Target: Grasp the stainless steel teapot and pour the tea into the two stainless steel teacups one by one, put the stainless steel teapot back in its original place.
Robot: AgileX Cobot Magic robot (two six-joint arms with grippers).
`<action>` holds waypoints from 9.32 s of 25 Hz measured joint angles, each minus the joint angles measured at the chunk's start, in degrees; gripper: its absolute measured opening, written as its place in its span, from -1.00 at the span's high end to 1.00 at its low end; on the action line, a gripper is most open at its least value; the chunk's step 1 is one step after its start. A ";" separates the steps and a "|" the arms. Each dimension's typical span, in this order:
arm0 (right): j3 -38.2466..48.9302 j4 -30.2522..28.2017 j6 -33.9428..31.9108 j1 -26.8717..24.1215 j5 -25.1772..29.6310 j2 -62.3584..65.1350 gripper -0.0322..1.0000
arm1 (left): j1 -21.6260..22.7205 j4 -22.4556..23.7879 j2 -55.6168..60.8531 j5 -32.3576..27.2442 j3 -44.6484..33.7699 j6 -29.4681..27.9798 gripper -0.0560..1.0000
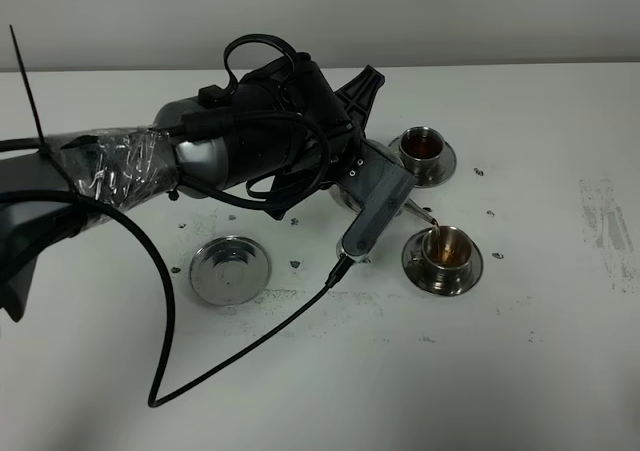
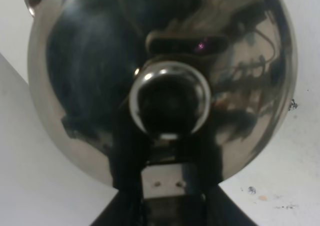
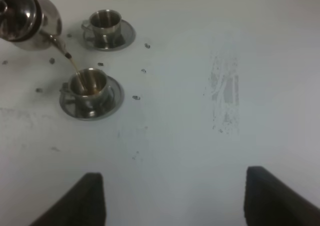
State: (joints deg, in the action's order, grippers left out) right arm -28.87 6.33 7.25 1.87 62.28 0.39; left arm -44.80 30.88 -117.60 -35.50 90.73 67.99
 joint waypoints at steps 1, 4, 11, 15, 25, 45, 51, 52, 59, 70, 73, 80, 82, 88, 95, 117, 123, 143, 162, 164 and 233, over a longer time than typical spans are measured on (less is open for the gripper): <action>0.00 0.00 0.00 0.00 0.00 0.00 -0.21 | 0.00 0.00 0.00 0.00 0.00 0.00 0.52; 0.00 0.00 0.00 0.00 0.00 0.00 -0.21 | 0.00 0.00 0.00 0.00 0.00 0.00 0.52; 0.00 0.00 0.00 0.00 0.00 0.00 -0.21 | 0.00 0.24 0.00 0.04 0.00 0.00 0.52; 0.00 0.00 0.00 0.00 0.00 0.00 -0.21 | 0.00 0.50 0.00 0.43 0.00 0.00 0.52; 0.00 0.00 0.00 0.00 0.00 0.00 -0.21 | 0.00 1.51 0.00 1.02 0.00 0.00 0.52; 0.00 0.00 0.00 0.00 0.00 0.00 -0.21 | 0.00 1.64 0.00 2.35 0.00 0.33 0.52; 0.00 0.00 0.00 0.00 0.00 0.00 -0.21 | 0.00 2.05 0.00 2.43 0.00 0.51 0.52; 0.00 0.00 0.00 0.00 0.00 0.00 -0.21 | 0.00 2.35 0.00 2.51 0.00 0.56 0.52; 0.00 0.00 0.00 0.00 0.00 0.00 -0.21 | 0.00 2.96 0.00 2.97 0.00 0.58 0.52; 0.00 0.00 0.00 0.00 0.00 0.00 -0.21 | 0.00 3.06 0.00 4.40 0.00 1.46 0.52; 0.00 0.00 0.00 0.00 0.00 0.00 -0.21 | 0.00 3.12 0.00 4.47 0.00 1.55 0.52; 0.00 0.00 0.00 0.00 0.00 0.00 -0.21 | 0.00 3.23 0.00 4.85 0.00 1.82 0.52; 0.00 0.00 0.00 0.00 0.00 0.00 -0.21 | 0.00 3.42 0.00 4.85 0.00 1.82 0.52; 0.00 0.00 0.00 0.00 0.00 0.00 -0.21 | 0.00 4.32 0.00 5.00 0.00 1.82 0.52; 0.00 0.00 0.00 0.00 0.00 0.00 -0.21 | 0.00 4.52 0.00 5.14 0.00 1.84 0.52; 0.00 0.00 -0.01 0.00 0.00 0.00 -0.21 | 0.00 4.72 0.00 5.72 0.00 2.06 0.52; 0.00 0.00 -0.01 0.00 0.00 0.00 -0.21 | 0.00 4.76 0.00 5.72 0.00 2.96 0.52; 0.00 0.00 -0.01 0.00 0.00 0.00 -0.21 | -0.53 4.89 0.00 6.18 0.00 3.75 0.52; 0.00 0.00 -0.01 0.00 0.00 0.00 -0.21 | -0.53 4.95 0.00 6.12 0.00 3.62 0.52; 0.00 0.00 -0.01 0.00 0.00 0.00 -0.21 | -0.53 4.89 0.00 6.06 0.00 2.31 0.52; 0.00 0.00 0.00 0.00 0.00 0.00 -0.21 | 2.32 -20.02 11.71 -0.81 -14.63 -58.24 0.52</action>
State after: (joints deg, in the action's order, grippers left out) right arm -28.87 6.33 7.25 1.87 62.28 0.39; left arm -42.48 10.87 -105.89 -36.31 76.10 9.75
